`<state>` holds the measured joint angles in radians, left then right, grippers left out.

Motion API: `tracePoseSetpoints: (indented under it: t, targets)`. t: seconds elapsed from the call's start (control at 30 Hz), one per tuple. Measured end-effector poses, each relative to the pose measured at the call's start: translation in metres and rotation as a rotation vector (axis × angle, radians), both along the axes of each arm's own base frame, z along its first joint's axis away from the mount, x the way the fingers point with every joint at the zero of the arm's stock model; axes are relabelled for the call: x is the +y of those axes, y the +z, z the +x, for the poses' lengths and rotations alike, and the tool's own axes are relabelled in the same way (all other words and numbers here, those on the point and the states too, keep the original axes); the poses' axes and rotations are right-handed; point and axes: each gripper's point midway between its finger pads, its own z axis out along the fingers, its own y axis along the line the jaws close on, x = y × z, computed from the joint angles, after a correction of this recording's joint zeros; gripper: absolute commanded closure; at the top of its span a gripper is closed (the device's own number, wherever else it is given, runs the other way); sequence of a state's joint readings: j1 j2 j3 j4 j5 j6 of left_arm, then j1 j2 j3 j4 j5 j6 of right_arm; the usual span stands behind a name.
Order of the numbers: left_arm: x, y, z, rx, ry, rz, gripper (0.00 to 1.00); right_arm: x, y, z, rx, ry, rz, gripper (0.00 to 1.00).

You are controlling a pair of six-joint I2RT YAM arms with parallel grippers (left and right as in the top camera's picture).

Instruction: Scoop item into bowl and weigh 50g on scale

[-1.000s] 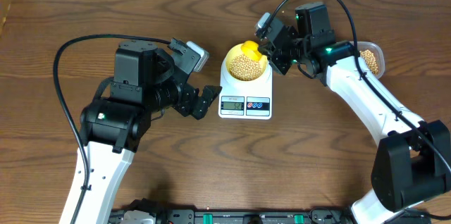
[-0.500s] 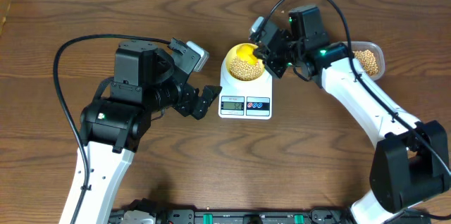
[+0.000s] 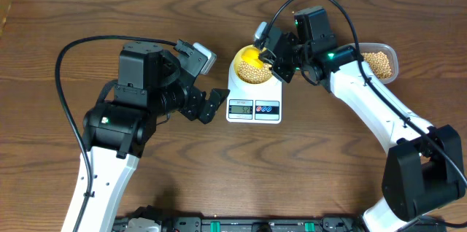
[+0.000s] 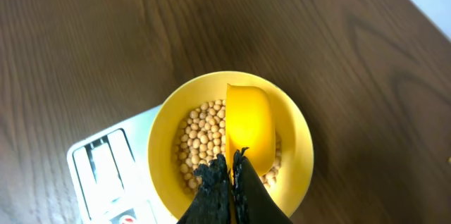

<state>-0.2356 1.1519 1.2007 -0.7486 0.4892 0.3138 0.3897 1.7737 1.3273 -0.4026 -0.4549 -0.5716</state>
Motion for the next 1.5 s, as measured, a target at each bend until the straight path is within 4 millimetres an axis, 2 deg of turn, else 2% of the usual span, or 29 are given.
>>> tracePoseSetpoints:
  t: [0.37,0.7,1.0,1.5]
  targets:
    - [0.000,0.000,0.000,0.000,0.000,0.000,0.02,0.000,-0.001,-0.001,-0.156,0.172,-0.099,0.99]
    - [0.000,0.000,0.000,0.000,0.000,0.000,0.02,-0.006,-0.012,-0.014,-0.124,0.225,-0.147,0.99]
    - [0.000,0.000,0.000,0.000,0.000,0.000,0.02,-0.007,-0.014,-0.016,-0.110,0.229,-0.151,0.99]
    - [0.000,0.000,0.000,0.000,0.000,0.000,0.02,-0.002,-0.012,-0.021,0.031,0.108,-0.047,0.99]
